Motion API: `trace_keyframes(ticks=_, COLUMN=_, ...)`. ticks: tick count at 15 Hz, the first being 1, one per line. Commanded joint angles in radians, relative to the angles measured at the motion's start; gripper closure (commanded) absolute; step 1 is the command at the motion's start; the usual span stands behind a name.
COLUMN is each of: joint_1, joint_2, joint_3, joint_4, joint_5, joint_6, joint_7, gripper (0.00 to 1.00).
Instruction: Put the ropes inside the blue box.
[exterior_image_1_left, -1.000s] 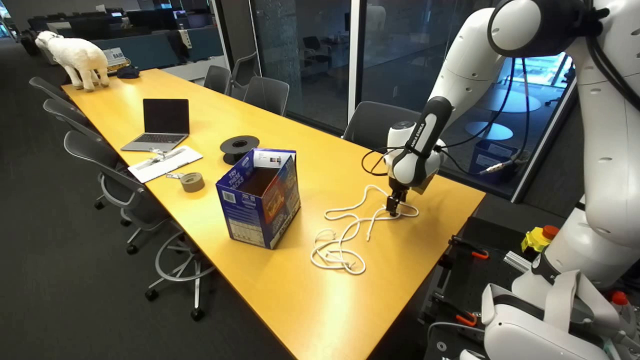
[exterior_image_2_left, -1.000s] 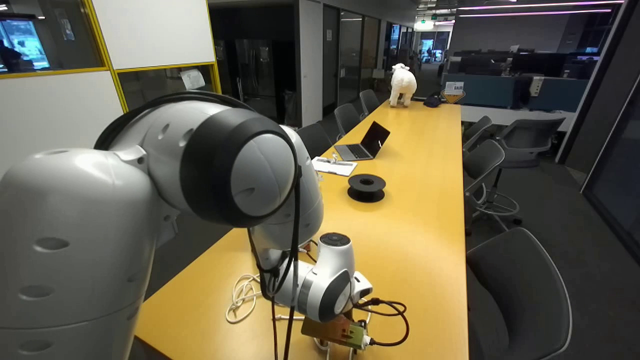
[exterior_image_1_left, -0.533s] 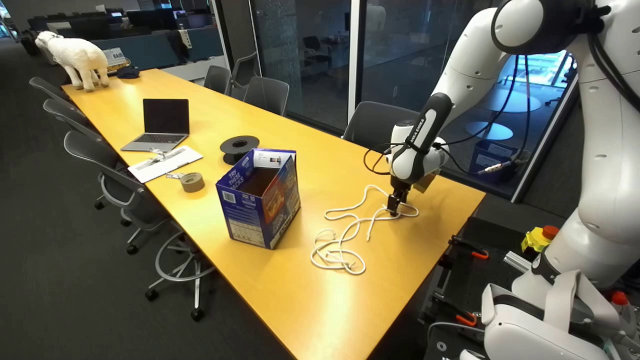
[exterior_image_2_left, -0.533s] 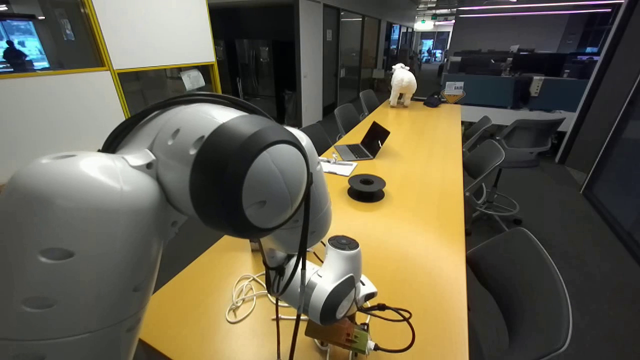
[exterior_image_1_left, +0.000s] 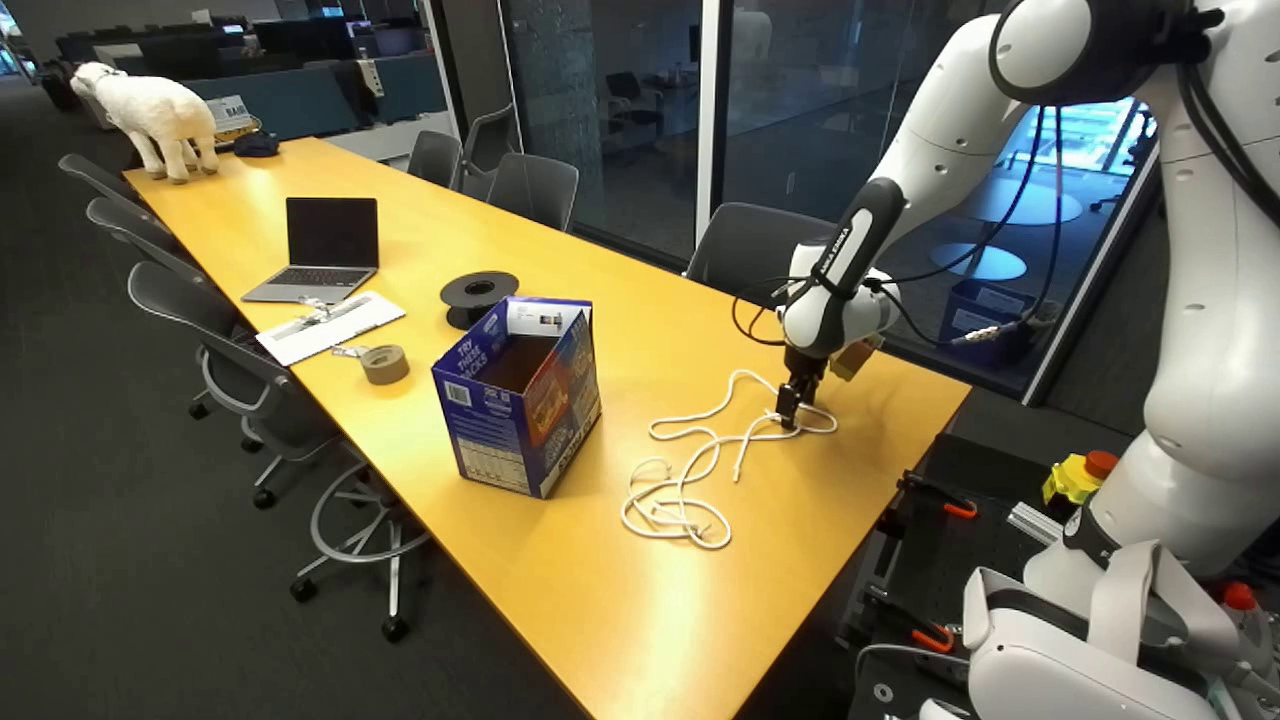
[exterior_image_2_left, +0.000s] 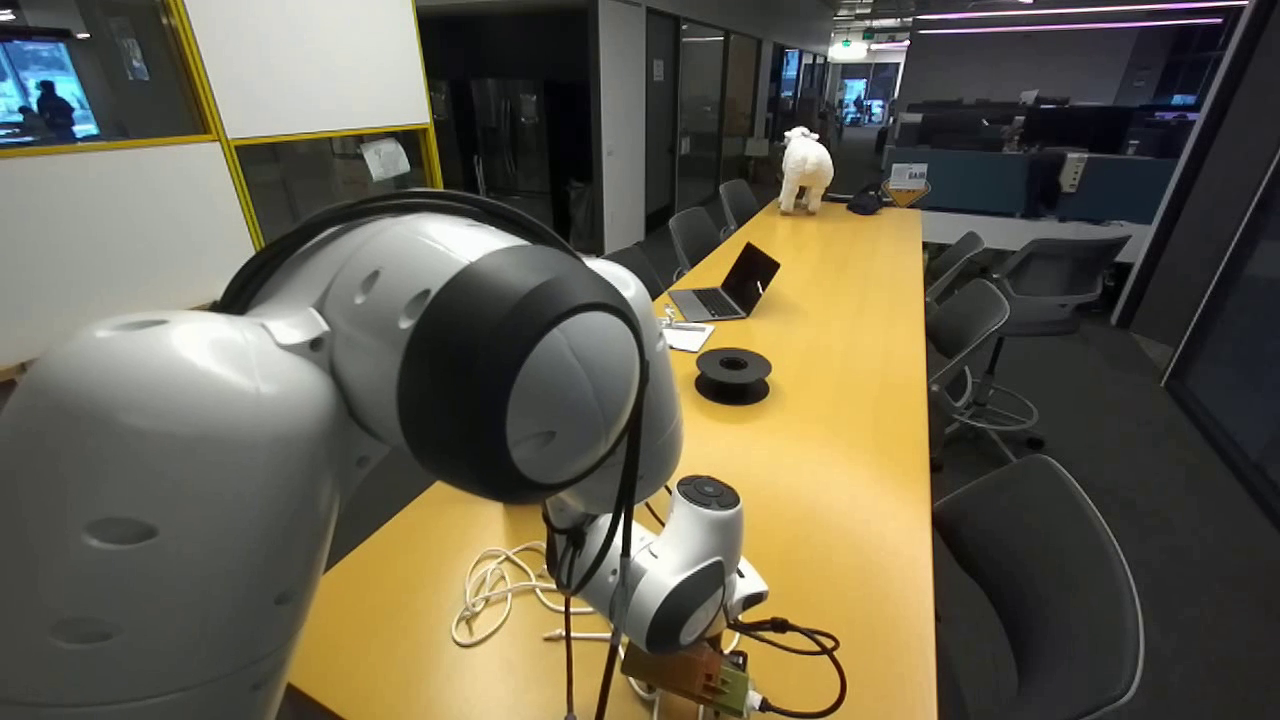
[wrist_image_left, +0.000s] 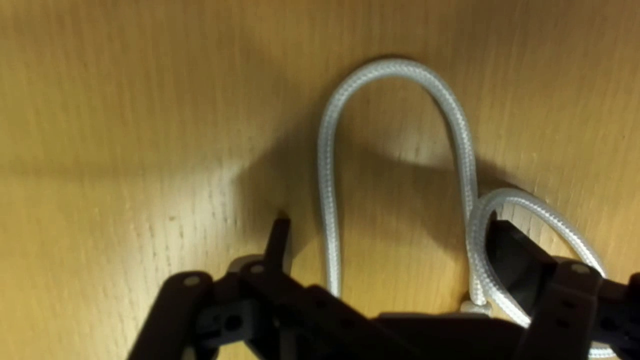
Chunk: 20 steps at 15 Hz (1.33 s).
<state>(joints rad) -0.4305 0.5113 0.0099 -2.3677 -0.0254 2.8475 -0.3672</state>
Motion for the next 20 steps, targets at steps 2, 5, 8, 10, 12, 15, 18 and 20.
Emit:
trace_keyframes(ticks=2, joint_1=-0.029, joint_2=0.013, joint_3=0.028, joint_4=0.023, joint_5=0.037, joint_6=-0.016, joint_7=-0.047, gripper=0.00)
trace_keyframes(ticks=5, joint_1=-0.028, joint_2=0.013, joint_3=0.028, joint_4=0.024, joint_5=0.038, joint_6=-0.016, joint_7=-0.050, gripper=0.00)
trace_keyframes(ticks=8, joint_1=-0.023, joint_2=0.015, joint_3=0.023, joint_4=0.022, joint_5=0.035, joint_6=-0.009, joint_7=-0.047, gripper=0.00)
trace_keyframes(ticks=10, joint_1=-0.021, joint_2=0.017, joint_3=0.022, joint_4=0.021, joint_5=0.032, joint_6=-0.004, joint_7=-0.049, gripper=0.27)
trace_keyframes(ticks=12, joint_1=-0.021, joint_2=0.016, joint_3=0.022, joint_4=0.022, joint_5=0.033, joint_6=-0.001, joint_7=-0.049, gripper=0.41)
trace_keyframes(ticks=15, joint_1=-0.019, joint_2=0.010, joint_3=0.024, joint_4=0.022, joint_5=0.032, joint_6=-0.001, joint_7=-0.050, gripper=0.66)
trace_keyframes(ticks=18, joint_1=-0.017, joint_2=0.011, joint_3=0.023, joint_4=0.024, joint_5=0.031, joint_6=-0.002, joint_7=-0.048, gripper=0.88)
trace_keyframes(ticks=20, joint_1=-0.015, joint_2=0.010, joint_3=0.022, joint_4=0.026, joint_5=0.030, joint_6=-0.006, joint_7=-0.047, gripper=1.00)
